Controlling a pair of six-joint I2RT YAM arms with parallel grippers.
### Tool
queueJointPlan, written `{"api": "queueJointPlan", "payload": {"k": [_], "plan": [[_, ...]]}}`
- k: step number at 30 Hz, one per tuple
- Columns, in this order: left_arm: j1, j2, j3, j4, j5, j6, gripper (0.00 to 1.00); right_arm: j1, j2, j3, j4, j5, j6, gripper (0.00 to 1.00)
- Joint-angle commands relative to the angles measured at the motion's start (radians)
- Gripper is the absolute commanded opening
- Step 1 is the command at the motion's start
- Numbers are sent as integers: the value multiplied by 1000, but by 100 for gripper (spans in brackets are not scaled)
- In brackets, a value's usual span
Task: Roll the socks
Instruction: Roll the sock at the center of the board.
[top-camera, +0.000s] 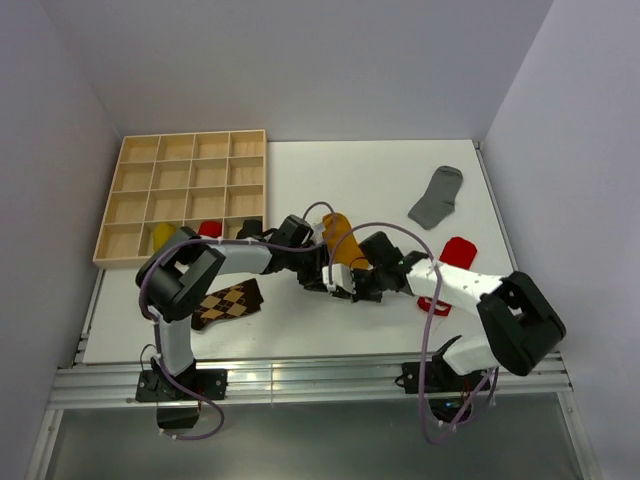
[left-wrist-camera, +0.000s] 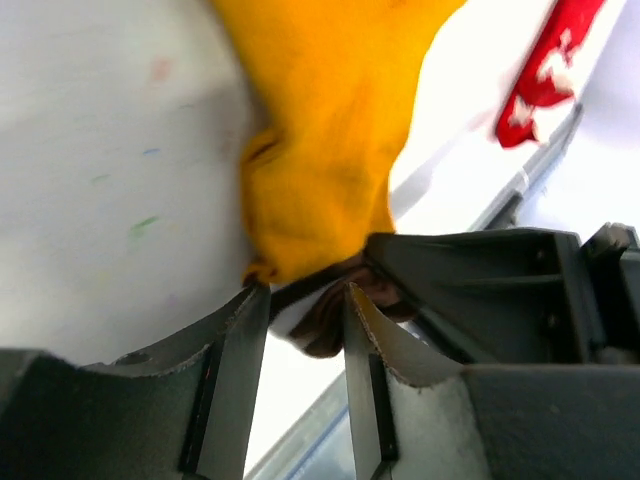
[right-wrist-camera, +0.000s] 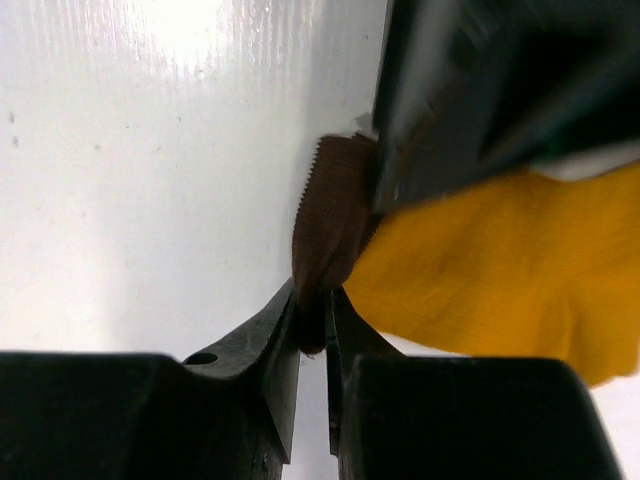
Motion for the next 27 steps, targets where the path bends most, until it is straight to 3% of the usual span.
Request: {"api": "queueJointPlan", "payload": {"k": [1, 8, 13, 21, 27], "plan": [[14, -71, -75, 12, -266, 18, 43, -80, 105, 128, -275, -115, 4, 17], [-4, -238, -188, 120, -466, 89, 45, -257, 400, 417, -610, -264, -68, 17], [-148, -297, -165, 126, -700, 240, 47, -315, 598, 604, -817, -326, -77, 17], [-391, -311, -192, 319, -942, 540, 56, -349, 767, 738, -919, -324, -15, 17], [-494, -196, -121, 350, -944, 720, 60, -366, 796, 759, -917, -308, 12, 17]]}}
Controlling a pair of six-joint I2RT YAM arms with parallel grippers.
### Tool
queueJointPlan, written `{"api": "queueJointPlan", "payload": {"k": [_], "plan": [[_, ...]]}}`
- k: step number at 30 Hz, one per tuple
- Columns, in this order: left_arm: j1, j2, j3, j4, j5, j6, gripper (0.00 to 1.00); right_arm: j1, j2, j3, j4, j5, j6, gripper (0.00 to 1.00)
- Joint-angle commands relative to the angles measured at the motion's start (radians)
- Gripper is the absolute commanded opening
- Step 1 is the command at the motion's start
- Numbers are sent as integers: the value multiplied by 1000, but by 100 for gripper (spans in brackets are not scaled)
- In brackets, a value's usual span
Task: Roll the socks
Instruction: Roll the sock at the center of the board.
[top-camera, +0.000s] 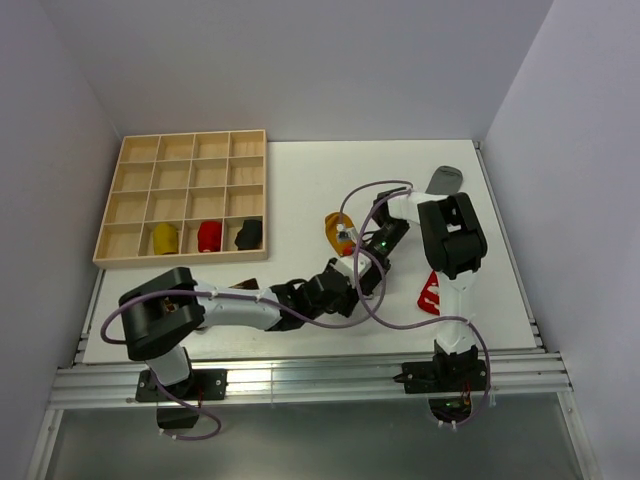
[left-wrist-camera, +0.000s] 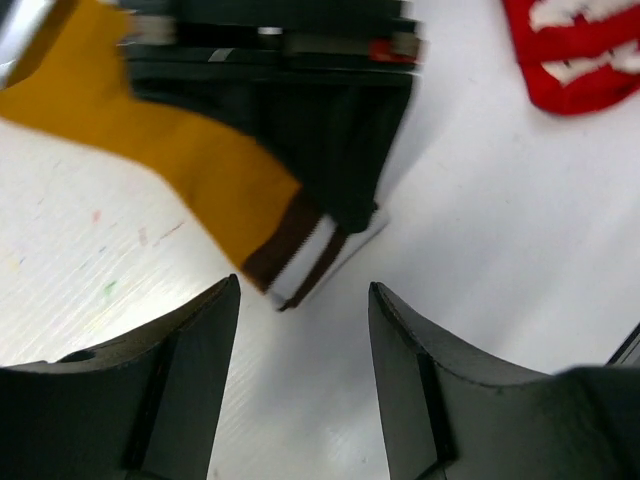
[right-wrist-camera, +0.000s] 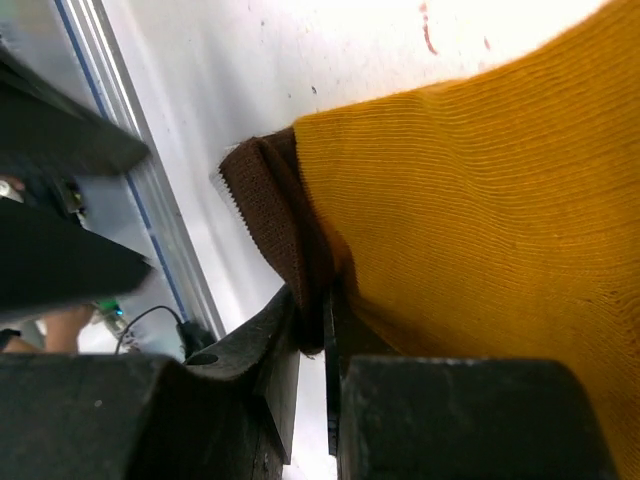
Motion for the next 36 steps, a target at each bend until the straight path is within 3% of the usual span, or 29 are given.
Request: {"api": "queueJointPlan", "payload": {"k": [1, 13, 20, 25, 29, 32, 33, 34, 36], "plan": [[-33, 66, 55, 70, -35, 158, 60, -14, 20, 25, -17, 38, 13, 17], [-20, 159, 78, 178, 23, 287, 58, -36, 61, 65, -68, 41, 5, 17], [-18, 230, 130, 160, 64, 356, 51, -36, 75, 84, -81, 49, 9, 18], [2, 247, 126, 159, 107, 335, 38, -36, 68, 82, -78, 50, 12, 18], [45, 236, 124, 133, 187, 261, 20, -37, 66, 81, -72, 47, 21, 19], [74, 244, 138, 88, 291, 218, 14, -37, 42, 64, -39, 46, 48, 26], [94, 254, 140, 67, 369, 177, 7, -37, 11, 46, 1, 46, 68, 37], [103, 259, 140, 67, 370, 176, 7, -37, 11, 45, 1, 46, 68, 38], [122, 268, 147, 34, 403, 129, 3, -40, -26, 30, 52, 49, 106, 48]]}}
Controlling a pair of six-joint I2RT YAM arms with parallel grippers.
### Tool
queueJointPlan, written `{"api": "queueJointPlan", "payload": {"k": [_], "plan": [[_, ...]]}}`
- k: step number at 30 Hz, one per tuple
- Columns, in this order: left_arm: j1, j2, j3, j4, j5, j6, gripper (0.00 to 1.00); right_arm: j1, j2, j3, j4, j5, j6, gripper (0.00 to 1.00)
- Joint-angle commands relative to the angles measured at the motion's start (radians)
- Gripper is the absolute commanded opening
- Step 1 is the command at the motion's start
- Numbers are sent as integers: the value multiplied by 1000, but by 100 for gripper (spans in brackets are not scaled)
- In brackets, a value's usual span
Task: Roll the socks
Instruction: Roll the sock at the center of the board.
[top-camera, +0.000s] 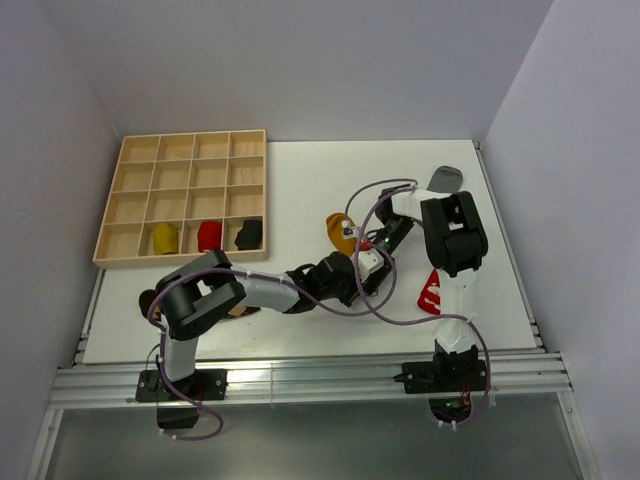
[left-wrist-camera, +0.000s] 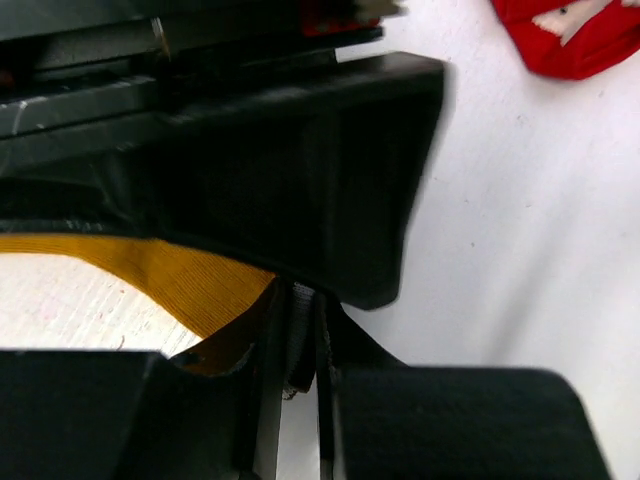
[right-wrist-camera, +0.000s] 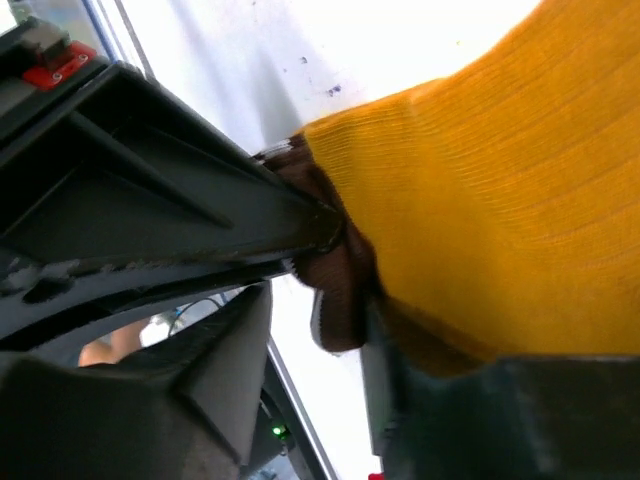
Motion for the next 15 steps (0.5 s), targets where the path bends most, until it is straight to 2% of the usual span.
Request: {"api": "queueJointPlan", "payload": {"k": [1, 3, 6, 11, 15], "plan": [[54, 25, 25, -81, 175, -108, 1, -7, -81, -21, 146, 45, 39, 51], [71, 27, 20, -100, 207, -154, 0, -19, -127, -34, 198, 38, 84, 58], [80, 24, 26, -147, 217, -209, 0, -60, -208, -68, 293, 36, 154, 62], [97, -8, 26, -228, 257, -304, 0, -144, -316, -123, 465, 39, 274, 63], [114, -25, 65, -357, 291, -361, 0, -207, -412, -195, 545, 33, 291, 59]]}}
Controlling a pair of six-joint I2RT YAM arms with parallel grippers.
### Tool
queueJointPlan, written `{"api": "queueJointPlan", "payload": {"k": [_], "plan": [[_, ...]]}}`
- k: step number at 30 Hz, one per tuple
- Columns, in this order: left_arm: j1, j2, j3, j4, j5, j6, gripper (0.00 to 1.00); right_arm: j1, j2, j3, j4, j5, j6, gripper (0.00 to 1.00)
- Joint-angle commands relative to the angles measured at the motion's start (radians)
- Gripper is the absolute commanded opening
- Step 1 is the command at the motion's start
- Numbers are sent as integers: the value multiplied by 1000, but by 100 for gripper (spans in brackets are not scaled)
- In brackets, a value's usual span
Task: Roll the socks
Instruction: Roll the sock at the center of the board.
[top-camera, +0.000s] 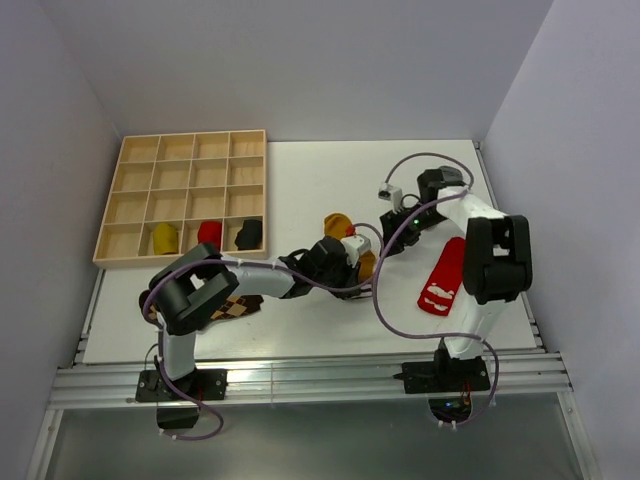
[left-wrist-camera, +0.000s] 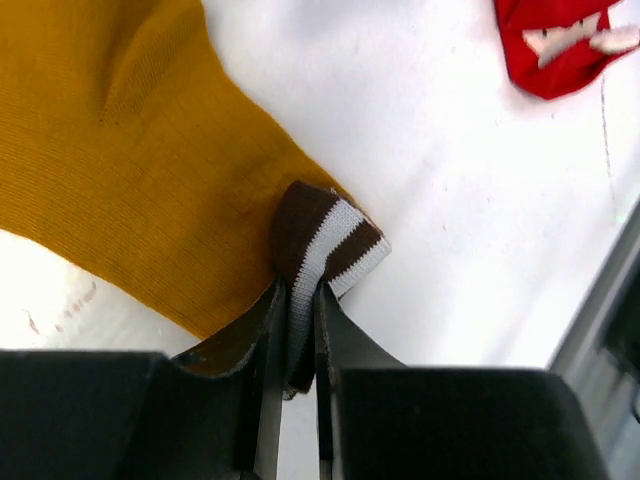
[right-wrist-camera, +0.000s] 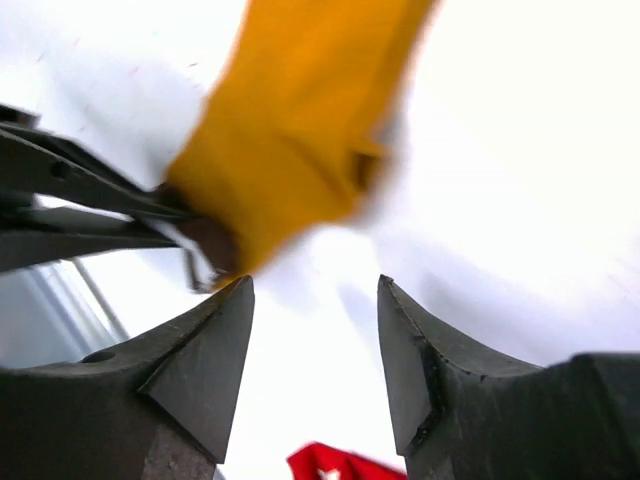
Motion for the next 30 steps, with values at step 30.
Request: {"api": "queueJointPlan", "payload": {"k": [30], "plan": [[232, 271, 335, -586, 490, -350, 3, 306, -796, -728, 544, 146, -327, 66]]}}
